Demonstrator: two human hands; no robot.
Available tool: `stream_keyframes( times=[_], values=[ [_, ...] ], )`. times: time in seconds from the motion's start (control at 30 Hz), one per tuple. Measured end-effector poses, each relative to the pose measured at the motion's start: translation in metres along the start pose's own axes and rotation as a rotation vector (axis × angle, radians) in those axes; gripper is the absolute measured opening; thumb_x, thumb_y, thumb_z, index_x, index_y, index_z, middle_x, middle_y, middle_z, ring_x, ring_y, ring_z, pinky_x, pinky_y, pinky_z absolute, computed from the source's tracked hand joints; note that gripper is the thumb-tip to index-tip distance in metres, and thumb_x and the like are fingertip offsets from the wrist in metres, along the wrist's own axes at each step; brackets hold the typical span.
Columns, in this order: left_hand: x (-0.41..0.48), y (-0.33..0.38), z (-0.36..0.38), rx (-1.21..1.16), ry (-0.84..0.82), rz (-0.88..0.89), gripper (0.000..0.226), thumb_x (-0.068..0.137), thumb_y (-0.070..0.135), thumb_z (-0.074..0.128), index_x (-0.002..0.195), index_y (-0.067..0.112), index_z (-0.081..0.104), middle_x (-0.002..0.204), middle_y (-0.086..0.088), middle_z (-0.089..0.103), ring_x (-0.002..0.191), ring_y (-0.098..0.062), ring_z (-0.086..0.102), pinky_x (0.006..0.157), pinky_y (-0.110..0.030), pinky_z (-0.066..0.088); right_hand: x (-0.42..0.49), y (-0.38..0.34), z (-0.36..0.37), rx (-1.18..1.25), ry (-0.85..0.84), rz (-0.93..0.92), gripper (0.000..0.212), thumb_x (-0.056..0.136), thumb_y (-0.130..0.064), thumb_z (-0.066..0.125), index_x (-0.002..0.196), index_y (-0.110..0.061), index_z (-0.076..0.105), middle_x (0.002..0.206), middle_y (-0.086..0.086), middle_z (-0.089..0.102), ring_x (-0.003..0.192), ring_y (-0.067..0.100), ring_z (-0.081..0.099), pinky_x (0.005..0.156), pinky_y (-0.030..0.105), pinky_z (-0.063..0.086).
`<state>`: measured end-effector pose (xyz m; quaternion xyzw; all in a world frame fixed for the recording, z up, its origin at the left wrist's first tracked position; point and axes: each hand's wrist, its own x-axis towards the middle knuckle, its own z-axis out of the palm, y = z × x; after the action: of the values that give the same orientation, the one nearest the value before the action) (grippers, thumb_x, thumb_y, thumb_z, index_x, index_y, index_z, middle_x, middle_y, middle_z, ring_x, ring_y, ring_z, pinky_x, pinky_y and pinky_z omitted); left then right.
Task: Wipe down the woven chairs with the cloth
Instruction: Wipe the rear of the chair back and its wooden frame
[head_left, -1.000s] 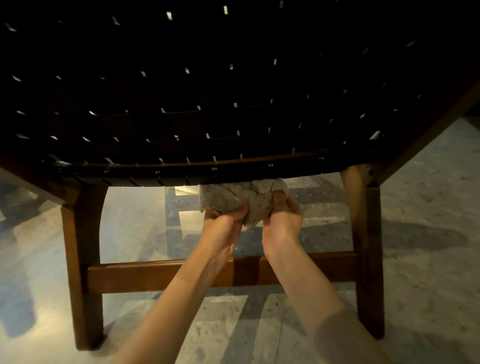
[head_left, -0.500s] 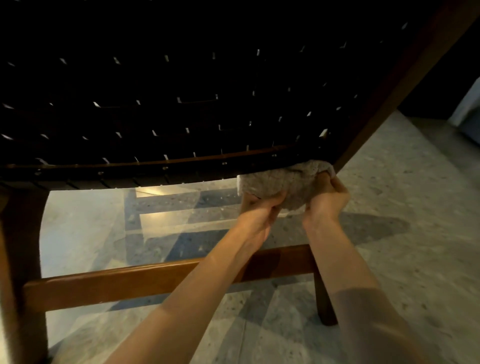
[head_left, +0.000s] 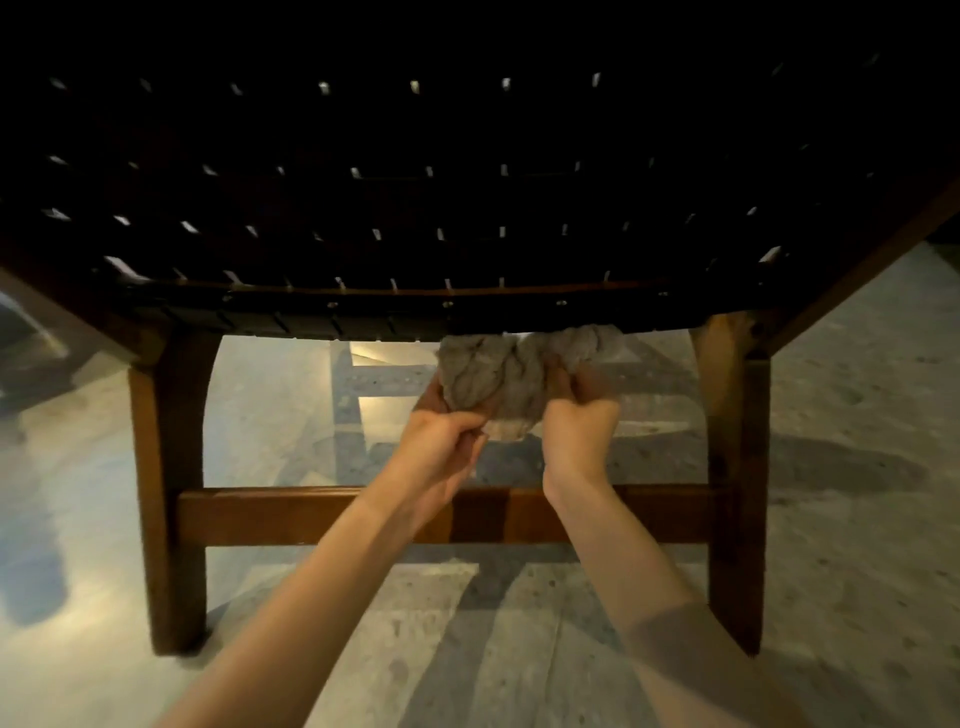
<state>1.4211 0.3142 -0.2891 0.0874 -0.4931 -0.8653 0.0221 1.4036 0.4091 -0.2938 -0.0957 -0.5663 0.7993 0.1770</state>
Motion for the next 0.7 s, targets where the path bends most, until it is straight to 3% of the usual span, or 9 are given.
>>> stream_keyframes(
  times=[0.07, 0.13, 0.23, 0.33, 0.43, 0.5, 0.57, 0.63, 0.7],
  values=[
    [-0.005, 0.01, -0.031, 0.078, 0.056, 0.041, 0.047, 0.089, -0.019, 0.039, 0.125, 0.009, 0.044, 0.116, -0.015, 0.057, 0.09, -0.011, 0.064, 0.063, -0.016, 0.055, -0.005, 0.014, 0.008, -0.149, -0.116, 0.055, 0.021, 0.094, -0.014, 0.058, 0.076, -0.024, 0.058, 0.073, -0.009, 0.062, 0.067, -0.005, 0.061, 0.054, 0.002, 0.04],
    [-0.012, 0.019, -0.065, 0.252, 0.089, 0.062, 0.044, 0.092, -0.005, 0.05, 0.128, 0.018, 0.041, 0.122, -0.011, 0.057, 0.097, -0.011, 0.063, 0.072, -0.02, 0.056, -0.008, 0.03, 0.014, -0.499, -0.227, 0.034, 0.016, 0.095, -0.022, 0.056, 0.08, -0.024, 0.054, 0.076, -0.014, 0.054, 0.067, -0.001, 0.052, 0.051, 0.005, 0.038],
    [-0.017, 0.027, -0.112, 0.671, 0.204, 0.04, 0.07, 0.087, 0.017, 0.064, 0.143, 0.03, 0.024, 0.139, 0.002, 0.039, 0.12, -0.013, 0.048, 0.091, -0.031, 0.048, -0.009, 0.043, 0.021, -0.792, -0.32, -0.132, 0.011, 0.097, -0.023, 0.052, 0.101, -0.017, 0.061, 0.085, -0.005, 0.056, 0.069, 0.003, 0.045, 0.051, 0.002, 0.034],
    [-0.017, 0.03, -0.137, 0.95, 0.318, 0.063, 0.086, 0.083, 0.025, 0.07, 0.15, 0.027, 0.016, 0.149, -0.005, 0.023, 0.135, -0.024, 0.031, 0.108, -0.046, 0.036, -0.01, 0.043, 0.028, -0.868, -0.461, -0.305, 0.022, 0.096, -0.022, 0.053, 0.114, -0.014, 0.064, 0.098, 0.003, 0.065, 0.079, 0.006, 0.049, 0.057, 0.008, 0.034],
    [-0.015, 0.033, -0.135, 1.084, 0.165, 0.325, 0.081, 0.081, 0.03, 0.07, 0.145, 0.035, 0.02, 0.149, -0.002, 0.022, 0.137, -0.019, 0.024, 0.111, -0.042, 0.031, -0.01, 0.037, 0.031, -0.983, -0.618, -0.446, 0.023, 0.096, -0.026, 0.054, 0.116, -0.017, 0.061, 0.103, 0.008, 0.061, 0.082, 0.013, 0.053, 0.06, 0.016, 0.034],
    [-0.015, 0.039, -0.129, 1.129, 0.03, 0.458, 0.087, 0.075, 0.044, 0.067, 0.144, 0.039, 0.013, 0.153, 0.0, 0.017, 0.141, -0.017, 0.018, 0.113, -0.037, 0.027, -0.009, 0.028, 0.033, -0.957, -0.751, -0.441, 0.022, 0.095, -0.026, 0.056, 0.116, -0.02, 0.059, 0.105, 0.007, 0.062, 0.09, 0.019, 0.059, 0.068, 0.025, 0.042],
    [-0.016, 0.05, -0.123, 1.149, -0.11, 0.516, 0.092, 0.07, 0.052, 0.065, 0.143, 0.041, 0.011, 0.155, 0.002, 0.019, 0.143, -0.015, 0.016, 0.114, -0.034, 0.026, -0.01, 0.016, 0.034, -0.852, -0.923, -0.401, 0.019, 0.094, -0.024, 0.056, 0.113, -0.025, 0.06, 0.104, -0.003, 0.066, 0.096, 0.011, 0.061, 0.079, 0.03, 0.049],
    [-0.02, 0.059, -0.121, 1.115, -0.211, 0.514, 0.079, 0.068, 0.054, 0.065, 0.135, 0.046, 0.024, 0.144, 0.007, 0.04, 0.136, -0.009, 0.033, 0.109, -0.03, 0.036, -0.013, 0.007, 0.038, -0.811, -1.028, -0.399, 0.018, 0.095, -0.023, 0.055, 0.11, -0.032, 0.061, 0.105, -0.014, 0.066, 0.099, 0.0, 0.059, 0.085, 0.021, 0.048],
    [-0.023, 0.065, -0.124, 1.066, -0.222, 0.497, 0.052, 0.07, 0.051, 0.064, 0.116, 0.043, 0.043, 0.114, 0.019, 0.056, 0.11, 0.007, 0.053, 0.09, -0.018, 0.049, -0.015, 0.002, 0.042, -0.806, -1.06, -0.395, 0.017, 0.095, -0.028, 0.055, 0.107, -0.039, 0.06, 0.102, -0.021, 0.065, 0.097, -0.007, 0.058, 0.081, 0.012, 0.045]
  ],
)
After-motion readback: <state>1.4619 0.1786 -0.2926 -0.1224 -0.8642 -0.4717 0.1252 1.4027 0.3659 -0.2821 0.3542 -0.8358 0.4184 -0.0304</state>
